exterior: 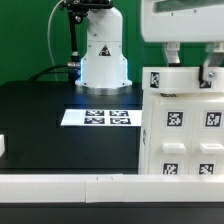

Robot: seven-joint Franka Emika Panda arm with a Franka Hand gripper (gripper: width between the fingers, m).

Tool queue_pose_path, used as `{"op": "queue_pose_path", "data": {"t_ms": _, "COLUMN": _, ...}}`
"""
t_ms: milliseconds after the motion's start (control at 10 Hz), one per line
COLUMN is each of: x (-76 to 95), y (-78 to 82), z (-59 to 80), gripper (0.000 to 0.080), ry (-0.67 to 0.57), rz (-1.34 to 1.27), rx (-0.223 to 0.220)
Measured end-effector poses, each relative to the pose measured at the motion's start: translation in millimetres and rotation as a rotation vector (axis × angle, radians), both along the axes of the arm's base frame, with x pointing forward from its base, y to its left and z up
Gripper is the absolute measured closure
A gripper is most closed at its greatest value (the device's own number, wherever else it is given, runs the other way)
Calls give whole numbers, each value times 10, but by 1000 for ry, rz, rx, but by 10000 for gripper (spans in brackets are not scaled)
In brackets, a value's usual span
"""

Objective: Assemble cabinet

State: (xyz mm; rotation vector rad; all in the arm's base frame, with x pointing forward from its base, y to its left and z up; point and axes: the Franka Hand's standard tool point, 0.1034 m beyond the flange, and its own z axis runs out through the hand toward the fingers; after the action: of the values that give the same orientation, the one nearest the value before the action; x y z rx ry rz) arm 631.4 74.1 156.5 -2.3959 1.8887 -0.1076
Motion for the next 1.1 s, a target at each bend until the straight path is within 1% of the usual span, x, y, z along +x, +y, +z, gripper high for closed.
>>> {"op": "queue_pose_path", "data": {"t_ms": 100, "x": 1, "y": 1, "z": 0, "gripper": 246, "ry": 0, "rz": -74, "rx": 24}}
{"op": "queue_pose_path", "data": {"t_ms": 200, "x": -1, "y": 0, "z": 0, "gripper": 246, "ry": 2, "rz": -126, "rx": 32}}
{"op": "queue_pose_path", "data": {"t_ms": 300, "x": -2, "y": -1, "z": -1, "gripper": 246, "ry": 3, "rz": -124, "rx": 32}}
{"op": "queue_pose_path", "data": {"t_ms": 400, "x": -6, "y": 1, "z": -13, "gripper": 204, "ry": 5, "rz": -118, "rx": 31}}
{"op": "queue_pose_path", "data": {"t_ms": 500, "x": -8, "y": 3, "z": -18, "gripper": 76, "ry": 5, "rz": -117, "rx": 30}}
{"op": "queue_pose_path", "data": {"t_ms": 600, "x": -6, "y": 2, "z": -16, "gripper": 20, "ry": 5, "rz": -106, "rx": 29}}
{"op": "queue_pose_path", "data": {"t_ms": 700, "x": 7, "y": -15, "z": 50, "gripper": 20, "ry": -3, "rz": -6, "rx": 31}}
{"op": "queue_pose_path", "data": {"t_ms": 800, "x": 28, "y": -34, "z": 149, "gripper": 4, "ry": -18, "rz": 51, "rx": 38}}
{"op": "queue_pose_path", "data": {"t_ms": 900, "x": 16, "y": -26, "z": 210, "gripper": 4, "ry": -18, "rz": 201, "rx": 24}}
{"op": "queue_pose_path", "data": {"t_ms": 1000, "x": 1, "y": 22, "z": 261, "gripper": 2, "ry": -11, "rz": 319, "rx": 10}}
{"op": "queue_pose_path", "data": {"t_ms": 1100, "x": -14, "y": 86, "z": 268, "gripper": 4, "ry": -3, "rz": 382, "rx": -20}}
